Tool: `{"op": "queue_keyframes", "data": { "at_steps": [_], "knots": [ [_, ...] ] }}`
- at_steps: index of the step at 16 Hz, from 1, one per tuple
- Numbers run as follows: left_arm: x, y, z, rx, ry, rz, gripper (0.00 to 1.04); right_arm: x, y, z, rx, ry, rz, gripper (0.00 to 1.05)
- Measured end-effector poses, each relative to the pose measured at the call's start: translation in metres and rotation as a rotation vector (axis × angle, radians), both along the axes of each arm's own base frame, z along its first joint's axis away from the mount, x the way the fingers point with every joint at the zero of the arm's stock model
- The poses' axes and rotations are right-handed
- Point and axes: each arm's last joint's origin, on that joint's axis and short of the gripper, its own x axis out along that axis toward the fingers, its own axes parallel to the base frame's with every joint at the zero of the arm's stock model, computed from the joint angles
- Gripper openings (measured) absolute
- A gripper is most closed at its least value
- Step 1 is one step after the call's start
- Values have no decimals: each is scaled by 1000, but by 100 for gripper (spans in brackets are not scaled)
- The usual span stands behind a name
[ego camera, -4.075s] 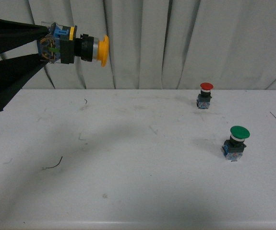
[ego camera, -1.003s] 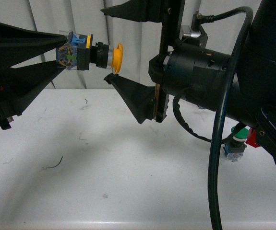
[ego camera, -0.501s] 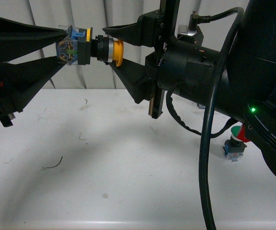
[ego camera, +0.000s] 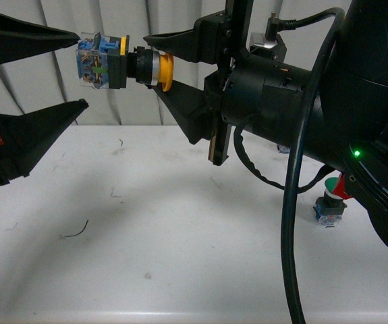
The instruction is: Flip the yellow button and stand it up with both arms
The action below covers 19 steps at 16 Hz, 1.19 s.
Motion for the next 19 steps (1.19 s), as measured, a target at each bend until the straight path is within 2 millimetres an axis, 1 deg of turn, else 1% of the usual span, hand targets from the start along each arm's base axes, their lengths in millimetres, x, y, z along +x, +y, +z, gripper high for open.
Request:
{"op": "queue_keyframes", "data": {
  "at_steps": [1, 2, 3, 4, 6, 8, 10, 11, 12, 13, 15, 17, 18, 19],
  "knots": [
    [2, 6, -1, -7, 10, 21, 92, 1, -2, 0, 0, 0, -5, 36],
    [5, 16, 1, -15, 9, 52, 99, 1, -2, 0, 0, 0, -6, 36],
    [7, 23, 3, -18, 3, 68, 97, 1, -3, 0, 0, 0, -7, 36],
    [9, 38, 6, -12, -10, 94, 98, 3, -6, 0, 0, 0, -16, 36],
    [9, 68, 3, 12, 35, 163, 98, 5, -10, 0, 0, -2, -25, 36],
    [2, 89, 3, 60, 77, 223, 98, 7, -15, 0, -1, 1, -39, 36],
    [-11, 105, 14, 131, 64, 272, 98, 9, -20, 0, 1, 0, -57, 36],
    [-27, 118, 31, 219, 29, 326, 98, 11, -22, 0, 1, -1, -66, 36],
    [-45, 122, 42, 324, -17, 354, 98, 11, -24, 0, 0, -1, -72, 36],
    [-56, 123, 46, 372, -22, 364, 98, 12, -24, 0, -1, -4, -73, 36],
    [-88, 122, 54, 546, -78, 372, 98, 11, -24, 0, -2, -5, -73, 36],
    [-118, 120, 65, 701, -178, 374, 98, 11, -24, 0, -4, -7, -74, 36],
    [-135, 119, 77, 804, -271, 384, 98, 11, -25, 0, -6, -8, -75, 36],
    [-144, 118, 83, 851, -323, 393, 98, 11, -25, 0, -7, -10, -75, 36]
  ]
}}
